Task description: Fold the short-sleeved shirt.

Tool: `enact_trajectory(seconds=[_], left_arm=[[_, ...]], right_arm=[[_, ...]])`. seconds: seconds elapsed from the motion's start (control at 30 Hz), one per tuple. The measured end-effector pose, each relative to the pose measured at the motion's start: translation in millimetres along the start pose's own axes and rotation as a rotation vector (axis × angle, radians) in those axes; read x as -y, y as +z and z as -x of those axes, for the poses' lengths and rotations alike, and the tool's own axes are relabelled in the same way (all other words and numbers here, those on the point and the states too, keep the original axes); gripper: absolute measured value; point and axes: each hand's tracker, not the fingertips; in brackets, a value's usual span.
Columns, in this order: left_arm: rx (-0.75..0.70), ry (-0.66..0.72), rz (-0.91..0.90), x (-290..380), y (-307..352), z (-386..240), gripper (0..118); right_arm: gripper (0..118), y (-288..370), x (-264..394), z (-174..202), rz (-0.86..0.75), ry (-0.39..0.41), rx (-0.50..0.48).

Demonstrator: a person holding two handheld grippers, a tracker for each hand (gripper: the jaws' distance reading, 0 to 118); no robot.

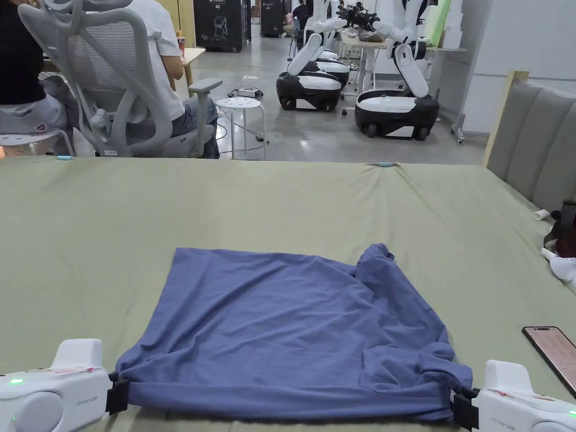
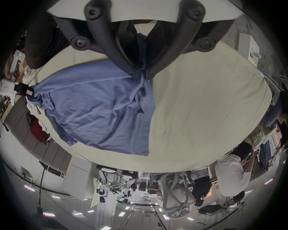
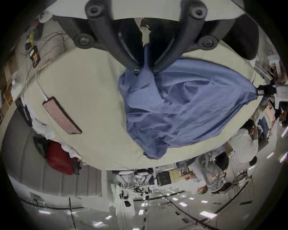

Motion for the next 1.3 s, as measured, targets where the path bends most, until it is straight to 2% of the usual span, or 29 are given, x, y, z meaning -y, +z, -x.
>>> enact_trajectory(seconds=[0.17, 0.37, 0.47, 0.7, 0.83, 0.93, 1.03, 1.1, 1.17, 1.27, 1.3], left_arm=[[-0.02, 0.021, -0.034, -9.4, 7.9, -1.8, 4], [-0.017, 0.035, -0.074, -62.5, -1.5, -3.5, 4], [0.006, 0.09, -0.065, -93.5, -26.8, -3.8, 4], [-0.058, 0.149, 0.002, -144.3, -113.4, -14.3, 4], [-0.102, 0.195, 0.08, -145.3, -157.1, -13.6, 4], [-0.113, 0.201, 0.082, -136.0, -161.4, -14.8, 8], [-0.1, 0.197, 0.011, -129.9, -142.5, -17.3, 16], [-0.128, 0.181, -0.152, -124.5, -112.4, -24.7, 36], [-0.148, 0.117, -0.272, -119.0, -89.0, -37.7, 39], [-0.082, -0.015, -0.384, -107.7, -61.1, -67.2, 76], [-0.082, -0.062, -0.418, -102.8, -53.7, -76.7, 78]], right_arm=[[5, 19.2, -15.8, 6.3, -0.072, 0.019, -0.005], [5, 21.5, -70.3, 19.9, -0.15, 0.083, 0.018], [5, 0.3, -101.4, 24.3, -0.155, 0.132, 0.052], [5, -78.9, -141.7, 23.5, -0.106, 0.141, 0.108], [5, -115.3, -138.2, 18.6, -0.052, 0.13, 0.124], [8, -122.6, -129.9, 14.4, -0.037, 0.124, 0.123], [25, -109.5, -128.2, 14.4, -0.06, 0.117, 0.116], [72, -93.2, -130.6, 21.6, -0.051, 0.12, 0.113], [82, -70.6, -128.7, 37.9, -0.146, 0.134, 0.075], [86, -45.7, -124.6, 73.1, -0.226, 0.203, 0.045], [87, -38.2, -121.4, 83.7, -0.256, 0.228, 0.038]])
